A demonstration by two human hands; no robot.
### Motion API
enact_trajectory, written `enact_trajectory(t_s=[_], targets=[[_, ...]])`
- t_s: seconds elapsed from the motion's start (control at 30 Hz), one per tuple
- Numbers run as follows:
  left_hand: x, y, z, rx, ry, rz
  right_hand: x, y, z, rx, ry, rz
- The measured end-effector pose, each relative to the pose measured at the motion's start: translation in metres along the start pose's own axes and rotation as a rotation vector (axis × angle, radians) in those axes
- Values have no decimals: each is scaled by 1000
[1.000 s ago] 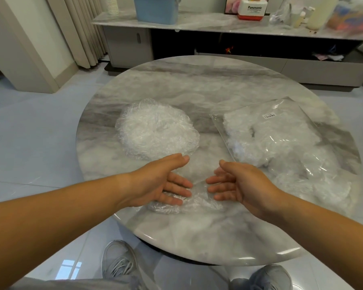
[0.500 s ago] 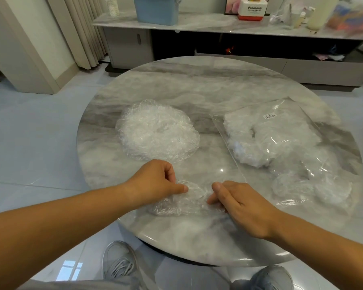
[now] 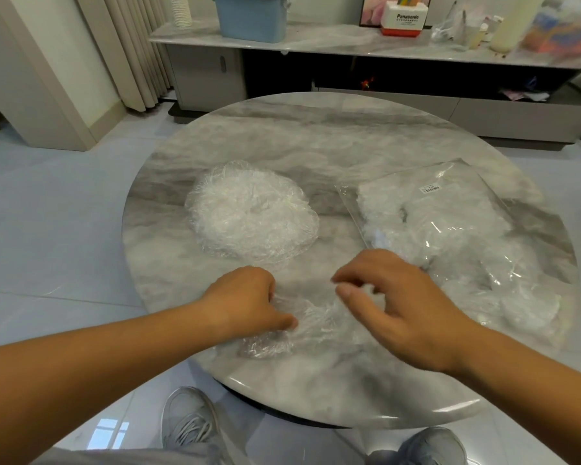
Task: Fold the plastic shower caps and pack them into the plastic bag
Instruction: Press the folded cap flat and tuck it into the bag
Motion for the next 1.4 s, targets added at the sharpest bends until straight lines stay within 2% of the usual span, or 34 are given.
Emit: enact_trajectory(t_s=[0.07, 0.17, 0.27, 0.37, 0.53, 0.63, 0.7, 0.77, 0.83, 0.9, 0.93, 1.03, 1.1, 1.2, 1.3, 1.4], targets=[[1, -1, 1, -15, 17, 2, -22, 2, -5, 164, 32, -187], [4, -1, 1, -38, 85, -24, -52, 12, 3, 177, 111, -416], [5, -4, -4, 9, 334, -127, -67, 23, 9, 176, 146, -513], [6, -6, -9, 101, 623, -225, -72, 27, 10, 167, 145, -534], [-3, 3, 4, 208, 1062, -433, -78, 26, 11, 156, 162, -523], [-7, 10, 13, 196, 1176, -486, -80, 26, 9, 167, 191, -518], [-12, 13, 17, 193, 1164, -510, -76, 26, 7, 182, 130, -528], [-18, 14, 20, 193, 1124, -535, -68, 24, 9, 111, -81, -493], [-21, 16, 23, 188, 1086, -531, -52, 21, 21, -75, -286, -302], [-21, 17, 28, 186, 1058, -511, -35, 19, 34, -196, -234, -110], [-21, 18, 31, 187, 1052, -504, -29, 19, 39, -242, -142, -86], [-19, 20, 34, 196, 1065, -490, -28, 19, 47, -400, 48, -213], [-18, 20, 33, 201, 1081, -496, -31, 22, 49, -513, 55, -275], [-21, 20, 32, 188, 1103, -513, -39, 24, 50, -584, 47, -338], [-23, 20, 29, 143, 1086, -492, -43, 23, 54, -612, -99, -261], [-24, 21, 30, 99, 1101, -476, -43, 18, 46, -599, -418, -82]])
Point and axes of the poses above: each hand's wrist, its own y-axis away from the middle knuckle, its own x-axis out of the back of the hand, z = x × y, the point moved 6 cm from there along -y, towards the middle knuckle, and after that the axes turned 9 degrees about x, right-handed, at the moved point
